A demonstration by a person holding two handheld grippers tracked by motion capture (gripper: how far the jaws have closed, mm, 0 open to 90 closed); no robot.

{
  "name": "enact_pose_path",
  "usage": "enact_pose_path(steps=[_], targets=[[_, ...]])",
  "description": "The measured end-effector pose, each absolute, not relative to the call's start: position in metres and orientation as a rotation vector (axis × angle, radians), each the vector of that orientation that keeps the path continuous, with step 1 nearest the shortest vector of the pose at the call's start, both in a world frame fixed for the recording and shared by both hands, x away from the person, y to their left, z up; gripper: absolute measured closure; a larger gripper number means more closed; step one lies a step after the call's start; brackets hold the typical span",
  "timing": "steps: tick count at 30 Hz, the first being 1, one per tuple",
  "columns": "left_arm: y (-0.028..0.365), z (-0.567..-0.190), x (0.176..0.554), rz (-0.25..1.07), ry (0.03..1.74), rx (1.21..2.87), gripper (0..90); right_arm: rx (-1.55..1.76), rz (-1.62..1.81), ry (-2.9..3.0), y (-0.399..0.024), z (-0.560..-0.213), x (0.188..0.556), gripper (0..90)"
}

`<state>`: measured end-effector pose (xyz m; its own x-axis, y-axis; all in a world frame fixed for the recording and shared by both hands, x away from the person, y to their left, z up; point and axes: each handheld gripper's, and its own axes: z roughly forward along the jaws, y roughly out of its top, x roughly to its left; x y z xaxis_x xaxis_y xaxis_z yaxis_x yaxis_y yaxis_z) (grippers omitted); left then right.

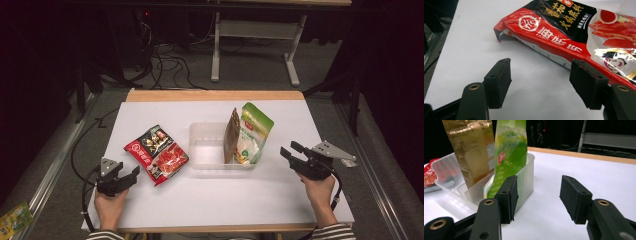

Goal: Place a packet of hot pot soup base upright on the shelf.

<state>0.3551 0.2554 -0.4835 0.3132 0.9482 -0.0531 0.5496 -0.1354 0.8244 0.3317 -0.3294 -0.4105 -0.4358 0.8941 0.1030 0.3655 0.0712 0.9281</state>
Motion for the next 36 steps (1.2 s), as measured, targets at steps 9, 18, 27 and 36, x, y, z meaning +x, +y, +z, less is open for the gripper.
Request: enact_pose_path(steps=[9,18,27,36], targets=[[0.254,-0.482,0.349,0.631,1.333,1.774,30.8,1.276,1.363,1.849,-0.337,-0.430,0.330,49.7],[0.243,-0.474,0.350,0.629,1.295,1.755,28.5,1.350,1.293,1.782,-0.349,-0.453,0.328,50.7],[0.235,-0.470,0.357,0.587,1.334,1.751,28.4,1.337,1.250,1.780,-0.345,-0.462,0.331,49.2],[0.231,-0.474,0.371,0.531,1.417,1.743,24.4,1.320,1.223,1.793,-0.340,-0.473,0.336,49.6]])
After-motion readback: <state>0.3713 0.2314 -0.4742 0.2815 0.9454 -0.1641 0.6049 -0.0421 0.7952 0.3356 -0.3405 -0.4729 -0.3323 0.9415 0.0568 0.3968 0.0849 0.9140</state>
